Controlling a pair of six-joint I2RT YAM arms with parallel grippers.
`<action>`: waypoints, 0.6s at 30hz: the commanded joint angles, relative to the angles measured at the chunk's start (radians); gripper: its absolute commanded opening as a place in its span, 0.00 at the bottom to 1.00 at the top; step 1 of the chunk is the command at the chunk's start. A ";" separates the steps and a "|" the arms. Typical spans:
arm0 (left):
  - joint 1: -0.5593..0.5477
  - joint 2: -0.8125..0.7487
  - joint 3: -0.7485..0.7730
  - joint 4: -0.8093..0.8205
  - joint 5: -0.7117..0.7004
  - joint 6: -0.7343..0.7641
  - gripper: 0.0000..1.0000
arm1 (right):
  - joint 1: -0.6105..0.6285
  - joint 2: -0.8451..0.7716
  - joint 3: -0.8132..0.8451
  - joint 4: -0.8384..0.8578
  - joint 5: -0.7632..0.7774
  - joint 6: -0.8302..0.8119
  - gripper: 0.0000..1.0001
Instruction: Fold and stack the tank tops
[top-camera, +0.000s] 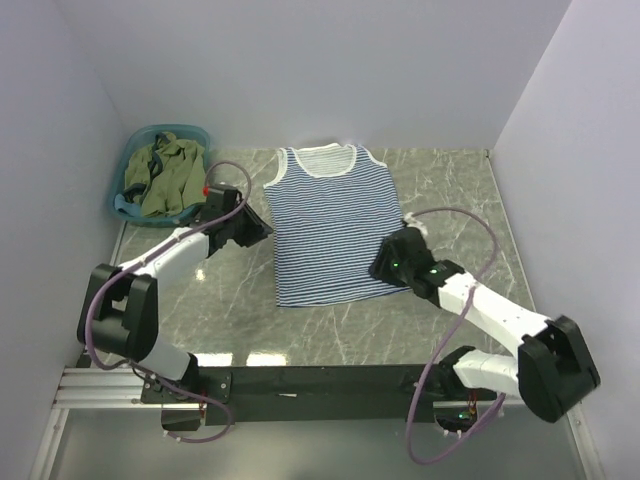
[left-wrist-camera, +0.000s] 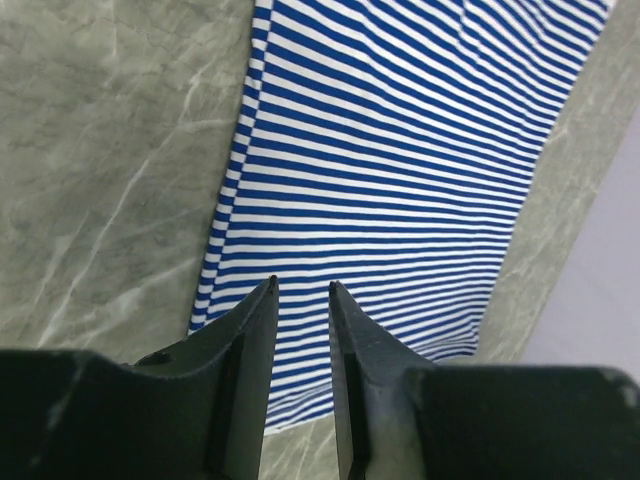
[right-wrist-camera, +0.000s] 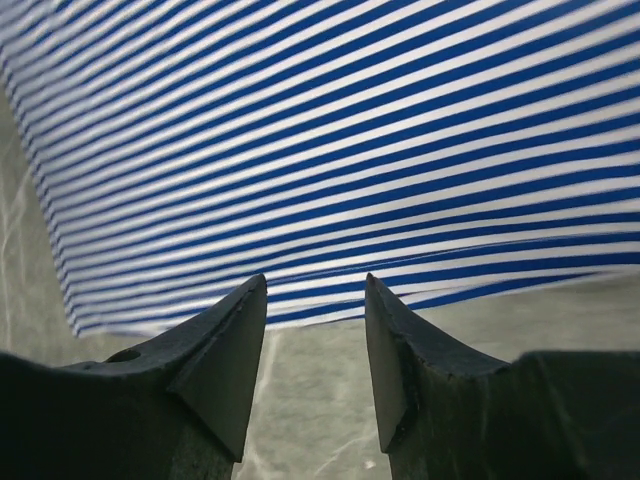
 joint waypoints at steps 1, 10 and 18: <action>-0.011 0.038 0.046 0.018 -0.037 0.022 0.32 | 0.133 0.071 0.097 0.082 0.037 0.047 0.50; 0.046 0.187 0.267 -0.089 -0.103 0.057 0.34 | 0.382 0.382 0.350 0.086 0.071 0.062 0.44; 0.112 0.381 0.519 -0.176 -0.100 0.111 0.33 | 0.533 0.616 0.568 0.008 0.123 0.045 0.44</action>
